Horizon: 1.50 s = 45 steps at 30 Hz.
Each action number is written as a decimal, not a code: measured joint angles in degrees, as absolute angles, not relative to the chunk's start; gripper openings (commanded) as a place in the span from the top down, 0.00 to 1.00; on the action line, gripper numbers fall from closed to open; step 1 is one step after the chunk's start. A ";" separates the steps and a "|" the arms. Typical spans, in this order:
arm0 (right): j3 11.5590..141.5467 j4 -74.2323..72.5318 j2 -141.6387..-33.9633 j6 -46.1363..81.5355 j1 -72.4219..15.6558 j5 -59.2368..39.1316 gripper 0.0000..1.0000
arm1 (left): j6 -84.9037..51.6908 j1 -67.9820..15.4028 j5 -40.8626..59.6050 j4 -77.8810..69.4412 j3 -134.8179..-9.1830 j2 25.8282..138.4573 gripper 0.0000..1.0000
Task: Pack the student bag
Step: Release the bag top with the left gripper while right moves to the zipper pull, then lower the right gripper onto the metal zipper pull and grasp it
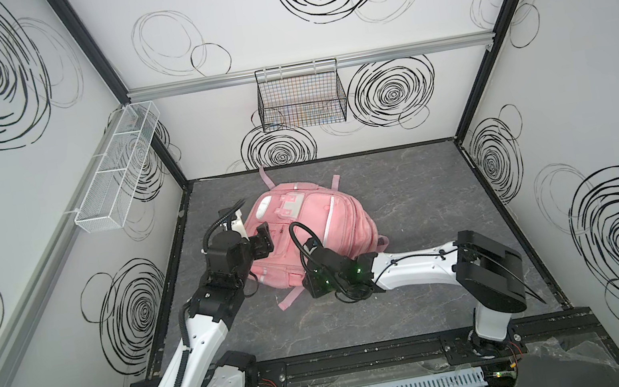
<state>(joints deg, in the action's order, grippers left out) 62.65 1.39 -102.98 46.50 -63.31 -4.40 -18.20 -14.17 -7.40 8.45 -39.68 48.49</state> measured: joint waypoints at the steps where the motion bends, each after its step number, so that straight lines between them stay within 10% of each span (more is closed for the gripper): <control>1: 62.65 1.28 -103.15 46.72 -63.00 -4.93 0.65 | -18.24 -13.98 -7.18 8.45 -39.68 48.49 0.21; 25: 64.66 0.10 -105.69 47.55 -61.17 -5.72 0.69 | -19.53 -11.99 -3.64 7.51 -39.64 48.86 0.21; 38: 64.79 -0.23 -106.98 46.57 -61.34 -3.92 0.91 | -19.62 -11.49 -2.83 7.49 -39.64 49.04 0.21; 45: 64.49 -0.82 -106.61 45.98 -61.56 -3.07 0.64 | -19.84 -10.83 -2.59 7.40 -39.64 49.19 0.21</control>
